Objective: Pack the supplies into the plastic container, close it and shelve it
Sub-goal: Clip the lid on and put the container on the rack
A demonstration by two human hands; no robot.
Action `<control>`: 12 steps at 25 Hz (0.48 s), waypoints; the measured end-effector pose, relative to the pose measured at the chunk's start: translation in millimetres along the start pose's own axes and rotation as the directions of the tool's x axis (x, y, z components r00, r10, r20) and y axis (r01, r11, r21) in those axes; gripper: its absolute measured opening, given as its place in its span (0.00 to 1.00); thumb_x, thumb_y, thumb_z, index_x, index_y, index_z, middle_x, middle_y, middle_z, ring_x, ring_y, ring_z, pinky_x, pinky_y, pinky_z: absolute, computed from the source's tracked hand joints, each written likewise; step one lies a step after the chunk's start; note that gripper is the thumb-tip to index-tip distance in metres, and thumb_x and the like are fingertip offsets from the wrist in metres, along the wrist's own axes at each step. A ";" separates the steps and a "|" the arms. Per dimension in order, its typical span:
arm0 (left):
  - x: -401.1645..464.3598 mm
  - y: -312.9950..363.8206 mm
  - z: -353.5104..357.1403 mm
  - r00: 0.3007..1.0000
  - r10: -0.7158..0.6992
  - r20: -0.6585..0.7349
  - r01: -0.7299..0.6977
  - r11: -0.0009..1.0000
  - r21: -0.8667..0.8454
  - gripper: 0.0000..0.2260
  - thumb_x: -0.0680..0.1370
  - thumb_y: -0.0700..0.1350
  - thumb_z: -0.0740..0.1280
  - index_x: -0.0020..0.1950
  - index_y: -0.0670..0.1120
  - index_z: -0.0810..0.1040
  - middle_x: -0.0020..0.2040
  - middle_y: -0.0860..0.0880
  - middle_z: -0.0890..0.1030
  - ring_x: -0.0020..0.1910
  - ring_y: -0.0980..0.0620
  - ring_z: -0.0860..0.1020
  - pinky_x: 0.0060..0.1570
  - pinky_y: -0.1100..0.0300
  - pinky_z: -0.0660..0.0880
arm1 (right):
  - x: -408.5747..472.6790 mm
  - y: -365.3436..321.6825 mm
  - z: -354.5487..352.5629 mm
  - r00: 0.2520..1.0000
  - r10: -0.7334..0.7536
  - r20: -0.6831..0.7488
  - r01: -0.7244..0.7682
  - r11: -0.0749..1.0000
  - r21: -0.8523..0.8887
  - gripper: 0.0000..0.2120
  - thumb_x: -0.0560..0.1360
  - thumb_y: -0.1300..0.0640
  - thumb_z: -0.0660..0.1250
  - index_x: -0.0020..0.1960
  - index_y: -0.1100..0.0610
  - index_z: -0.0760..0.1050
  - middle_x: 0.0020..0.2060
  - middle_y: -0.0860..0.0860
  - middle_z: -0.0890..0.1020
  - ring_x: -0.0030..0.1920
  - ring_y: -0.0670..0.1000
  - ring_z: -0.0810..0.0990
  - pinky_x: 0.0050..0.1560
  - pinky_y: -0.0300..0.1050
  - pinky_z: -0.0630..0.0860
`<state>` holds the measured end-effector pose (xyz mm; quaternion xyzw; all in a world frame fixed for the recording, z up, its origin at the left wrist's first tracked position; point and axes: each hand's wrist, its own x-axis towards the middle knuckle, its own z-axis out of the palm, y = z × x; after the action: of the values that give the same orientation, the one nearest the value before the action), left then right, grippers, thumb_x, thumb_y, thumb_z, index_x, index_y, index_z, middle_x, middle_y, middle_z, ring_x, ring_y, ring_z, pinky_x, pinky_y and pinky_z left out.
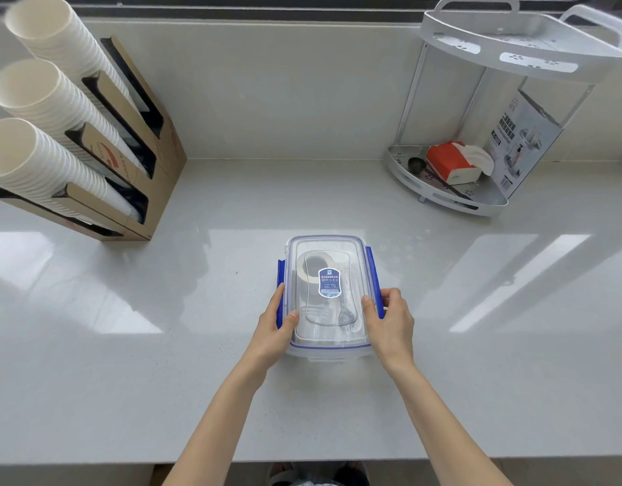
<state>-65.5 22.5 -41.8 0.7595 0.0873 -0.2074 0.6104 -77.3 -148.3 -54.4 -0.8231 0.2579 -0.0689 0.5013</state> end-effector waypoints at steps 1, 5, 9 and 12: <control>0.7 -0.8 -0.5 1.000 -0.006 0.002 0.006 1.000 0.003 0.24 0.79 0.45 0.57 0.73 0.56 0.54 0.74 0.50 0.61 0.72 0.50 0.62 0.70 0.54 0.61 | -0.5 -1.1 0.2 1.000 -0.015 0.005 0.015 1.000 -0.014 0.10 0.76 0.56 0.61 0.52 0.62 0.70 0.51 0.58 0.75 0.45 0.55 0.73 0.46 0.48 0.71; 0.8 -0.3 -0.7 1.000 -0.005 0.002 0.005 1.000 -0.004 0.24 0.79 0.45 0.57 0.73 0.56 0.54 0.74 0.50 0.63 0.71 0.51 0.63 0.69 0.55 0.62 | 1.2 -2.2 -2.1 0.999 -0.038 0.024 0.039 0.999 -0.023 0.09 0.76 0.57 0.61 0.51 0.63 0.70 0.51 0.59 0.75 0.44 0.53 0.71 0.46 0.45 0.67; -5.4 0.0 -0.1 0.998 -0.020 -0.062 0.016 0.998 -0.064 0.26 0.77 0.47 0.61 0.73 0.55 0.56 0.70 0.50 0.67 0.61 0.53 0.69 0.61 0.57 0.67 | 2.7 0.4 -3.1 1.000 -0.017 0.025 0.016 1.000 0.021 0.11 0.75 0.56 0.62 0.53 0.61 0.69 0.54 0.57 0.75 0.48 0.52 0.72 0.51 0.47 0.72; -3.9 -2.6 -0.5 0.984 -0.099 -0.149 0.087 0.993 -0.083 0.31 0.75 0.50 0.64 0.74 0.53 0.52 0.70 0.48 0.65 0.63 0.48 0.69 0.61 0.53 0.68 | 1.8 0.7 -1.8 1.000 -0.007 0.019 0.006 0.999 0.035 0.11 0.75 0.56 0.63 0.54 0.61 0.69 0.55 0.57 0.75 0.49 0.51 0.72 0.55 0.51 0.73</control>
<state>-69.9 24.1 -42.4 0.7444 0.1770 -0.1733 0.6200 -76.7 -150.8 -54.4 -0.8156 0.2491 -0.0672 0.5179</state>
